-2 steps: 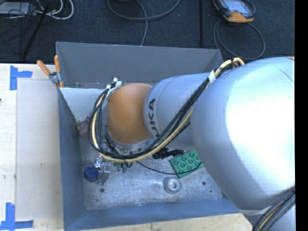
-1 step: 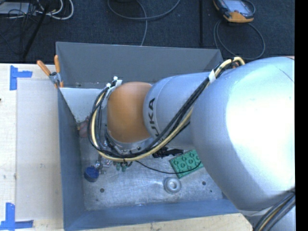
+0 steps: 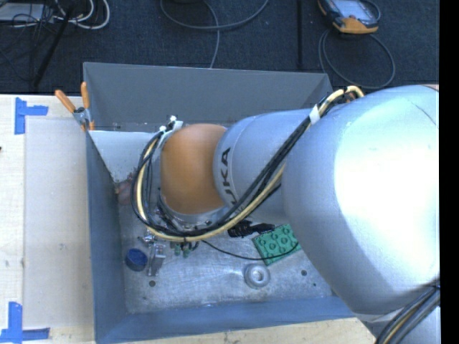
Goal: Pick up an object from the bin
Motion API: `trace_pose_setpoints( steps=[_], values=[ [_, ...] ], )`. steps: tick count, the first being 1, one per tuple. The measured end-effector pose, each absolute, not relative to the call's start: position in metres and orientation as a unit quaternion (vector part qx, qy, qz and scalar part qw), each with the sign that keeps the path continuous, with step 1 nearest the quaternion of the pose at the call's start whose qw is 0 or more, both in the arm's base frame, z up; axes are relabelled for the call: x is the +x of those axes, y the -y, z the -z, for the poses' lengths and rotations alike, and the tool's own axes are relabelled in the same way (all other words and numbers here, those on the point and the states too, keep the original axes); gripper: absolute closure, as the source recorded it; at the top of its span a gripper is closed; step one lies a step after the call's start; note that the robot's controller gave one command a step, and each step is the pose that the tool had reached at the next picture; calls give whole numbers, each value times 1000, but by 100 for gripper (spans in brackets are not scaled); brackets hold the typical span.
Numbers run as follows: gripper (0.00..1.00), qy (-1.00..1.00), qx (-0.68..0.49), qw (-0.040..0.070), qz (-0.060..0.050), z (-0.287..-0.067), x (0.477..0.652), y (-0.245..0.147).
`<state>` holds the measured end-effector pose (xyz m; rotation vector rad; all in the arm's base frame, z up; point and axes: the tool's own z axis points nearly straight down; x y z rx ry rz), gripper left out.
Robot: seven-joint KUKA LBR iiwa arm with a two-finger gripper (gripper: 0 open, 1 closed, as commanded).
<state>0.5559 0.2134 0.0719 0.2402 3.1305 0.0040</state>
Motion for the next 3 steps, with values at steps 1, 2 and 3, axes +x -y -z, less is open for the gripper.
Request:
trace_pose_setpoints(
  steps=[1, 2, 3],
  values=[
    [0, -1000, -22, 1, -1, -72, 514, -241],
    [100, -1000, -19, 4, -1, -74, 517, -239],
    [100, -1000, -18, 4, -1, -74, 517, -239]
  ],
)
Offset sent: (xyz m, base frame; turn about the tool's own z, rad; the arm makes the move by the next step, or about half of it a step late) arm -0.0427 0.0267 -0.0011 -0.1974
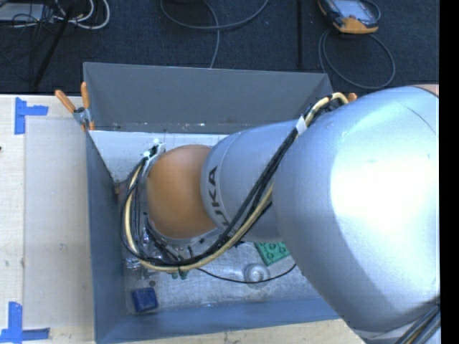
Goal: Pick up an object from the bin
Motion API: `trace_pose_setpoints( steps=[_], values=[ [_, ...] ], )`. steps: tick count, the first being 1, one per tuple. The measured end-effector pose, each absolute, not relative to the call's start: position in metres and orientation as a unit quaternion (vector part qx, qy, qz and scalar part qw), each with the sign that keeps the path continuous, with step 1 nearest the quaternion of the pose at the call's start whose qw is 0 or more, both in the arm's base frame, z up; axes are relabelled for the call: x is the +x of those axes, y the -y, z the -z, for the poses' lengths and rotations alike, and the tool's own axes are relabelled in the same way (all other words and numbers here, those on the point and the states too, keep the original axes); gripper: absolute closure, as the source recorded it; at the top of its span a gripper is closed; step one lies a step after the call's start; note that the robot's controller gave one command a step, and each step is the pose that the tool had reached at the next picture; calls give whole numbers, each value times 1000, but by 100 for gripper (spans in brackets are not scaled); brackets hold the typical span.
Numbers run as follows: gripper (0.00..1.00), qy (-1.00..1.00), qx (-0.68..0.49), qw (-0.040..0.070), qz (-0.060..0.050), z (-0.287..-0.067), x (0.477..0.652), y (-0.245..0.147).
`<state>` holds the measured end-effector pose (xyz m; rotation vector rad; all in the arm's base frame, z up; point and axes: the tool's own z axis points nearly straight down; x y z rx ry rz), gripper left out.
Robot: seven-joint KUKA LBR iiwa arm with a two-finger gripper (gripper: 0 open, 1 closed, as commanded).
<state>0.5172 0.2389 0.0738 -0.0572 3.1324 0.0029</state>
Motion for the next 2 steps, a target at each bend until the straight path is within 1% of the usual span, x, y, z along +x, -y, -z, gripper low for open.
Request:
trace_pose_setpoints(
  steps=[1, 2],
  values=[
    [100, -1000, -16, 3, -2, -149, 518, -248],
    [100, -1000, -10, 4, -2, -237, 508, -234]
  ],
)
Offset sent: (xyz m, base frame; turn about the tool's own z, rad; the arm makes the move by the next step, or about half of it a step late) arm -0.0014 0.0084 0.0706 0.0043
